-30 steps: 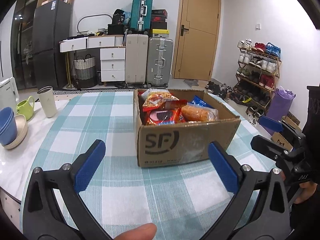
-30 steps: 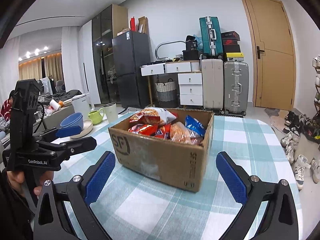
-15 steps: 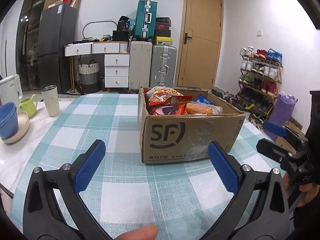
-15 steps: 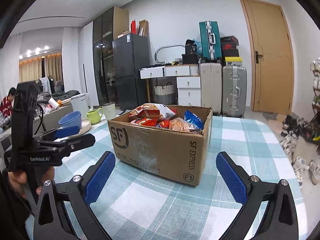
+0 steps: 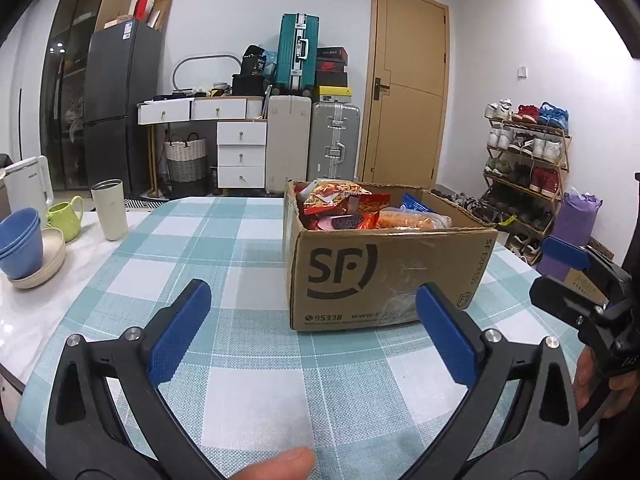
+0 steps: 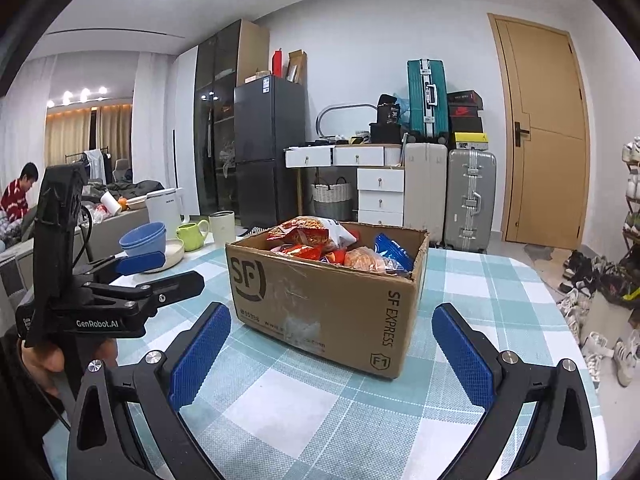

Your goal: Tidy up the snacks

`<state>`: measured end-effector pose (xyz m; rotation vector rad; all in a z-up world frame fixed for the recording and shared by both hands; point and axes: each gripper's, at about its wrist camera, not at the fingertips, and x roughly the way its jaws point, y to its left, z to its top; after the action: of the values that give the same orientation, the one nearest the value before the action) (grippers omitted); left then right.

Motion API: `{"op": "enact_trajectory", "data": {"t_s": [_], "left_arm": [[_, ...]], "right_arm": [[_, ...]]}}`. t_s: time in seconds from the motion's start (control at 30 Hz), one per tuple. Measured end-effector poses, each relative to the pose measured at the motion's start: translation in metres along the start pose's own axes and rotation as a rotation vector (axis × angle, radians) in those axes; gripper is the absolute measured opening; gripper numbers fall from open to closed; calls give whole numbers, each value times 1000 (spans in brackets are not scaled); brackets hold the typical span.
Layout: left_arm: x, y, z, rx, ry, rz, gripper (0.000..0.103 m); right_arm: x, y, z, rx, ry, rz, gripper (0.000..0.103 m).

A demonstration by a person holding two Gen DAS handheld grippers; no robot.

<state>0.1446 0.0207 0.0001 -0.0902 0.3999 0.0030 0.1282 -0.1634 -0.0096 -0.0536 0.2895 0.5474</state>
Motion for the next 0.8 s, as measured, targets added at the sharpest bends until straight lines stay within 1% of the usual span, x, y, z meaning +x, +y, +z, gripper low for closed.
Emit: {"op": "enact_trajectory", "data": {"t_s": [0.8], "left_arm": [[2,5,-3,-19,1,0,102]], "right_arm": [[0,0,-4,9,2,3,103]]}}
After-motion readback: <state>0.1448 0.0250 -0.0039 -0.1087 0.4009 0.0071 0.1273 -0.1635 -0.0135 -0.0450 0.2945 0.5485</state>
